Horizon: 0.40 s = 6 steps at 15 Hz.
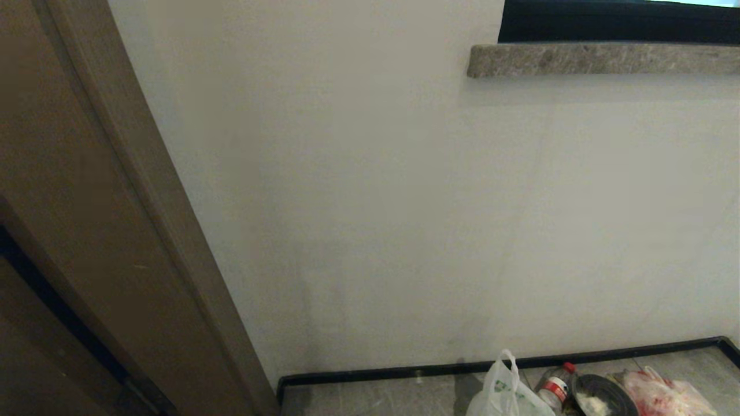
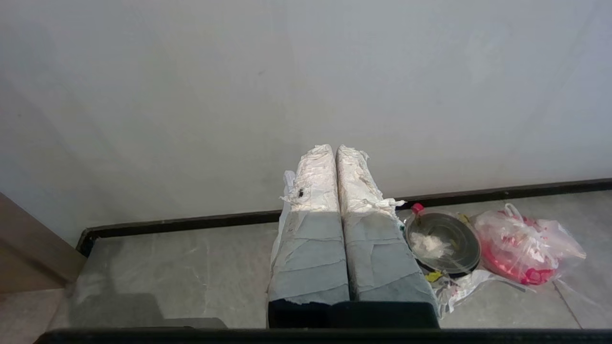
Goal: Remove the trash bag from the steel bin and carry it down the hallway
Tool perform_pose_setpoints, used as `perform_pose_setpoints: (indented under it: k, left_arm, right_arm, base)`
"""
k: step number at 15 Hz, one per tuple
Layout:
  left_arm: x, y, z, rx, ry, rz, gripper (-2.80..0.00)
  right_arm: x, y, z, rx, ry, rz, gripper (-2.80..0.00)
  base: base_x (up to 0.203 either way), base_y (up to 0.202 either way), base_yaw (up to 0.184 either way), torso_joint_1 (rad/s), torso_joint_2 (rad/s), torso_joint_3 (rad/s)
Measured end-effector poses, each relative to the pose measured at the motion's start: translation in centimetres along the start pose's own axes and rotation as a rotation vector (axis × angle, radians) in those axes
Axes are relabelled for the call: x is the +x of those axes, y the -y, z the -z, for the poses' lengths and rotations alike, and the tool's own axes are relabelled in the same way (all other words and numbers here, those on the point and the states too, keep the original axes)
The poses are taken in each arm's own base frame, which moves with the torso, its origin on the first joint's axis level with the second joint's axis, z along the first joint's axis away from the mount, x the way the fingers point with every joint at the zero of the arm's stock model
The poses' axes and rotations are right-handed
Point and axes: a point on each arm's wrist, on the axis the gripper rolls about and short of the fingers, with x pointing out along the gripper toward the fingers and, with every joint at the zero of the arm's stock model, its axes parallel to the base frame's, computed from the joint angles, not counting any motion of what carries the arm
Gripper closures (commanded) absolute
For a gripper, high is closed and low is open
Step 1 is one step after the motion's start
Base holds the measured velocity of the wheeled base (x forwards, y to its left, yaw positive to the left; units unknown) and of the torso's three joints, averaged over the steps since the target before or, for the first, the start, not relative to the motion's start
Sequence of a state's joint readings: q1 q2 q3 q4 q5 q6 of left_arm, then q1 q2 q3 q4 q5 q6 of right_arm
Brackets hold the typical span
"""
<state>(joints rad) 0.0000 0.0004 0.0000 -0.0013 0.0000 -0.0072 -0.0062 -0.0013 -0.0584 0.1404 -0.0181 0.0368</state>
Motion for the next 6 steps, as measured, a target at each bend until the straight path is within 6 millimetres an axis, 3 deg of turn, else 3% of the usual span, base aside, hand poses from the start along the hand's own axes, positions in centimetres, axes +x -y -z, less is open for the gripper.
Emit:
perform_pose_setpoints:
  k: [6]
  left_arm:
    - [0.00, 0.00, 0.00, 0.000, 0.000, 0.000, 0.00]
  right_arm:
    - [-0.01, 0.00, -0.01, 0.000, 0.000, 0.000, 0.00]
  base:
    - [0.000, 0.000, 0.000, 0.000, 0.00, 0.000]
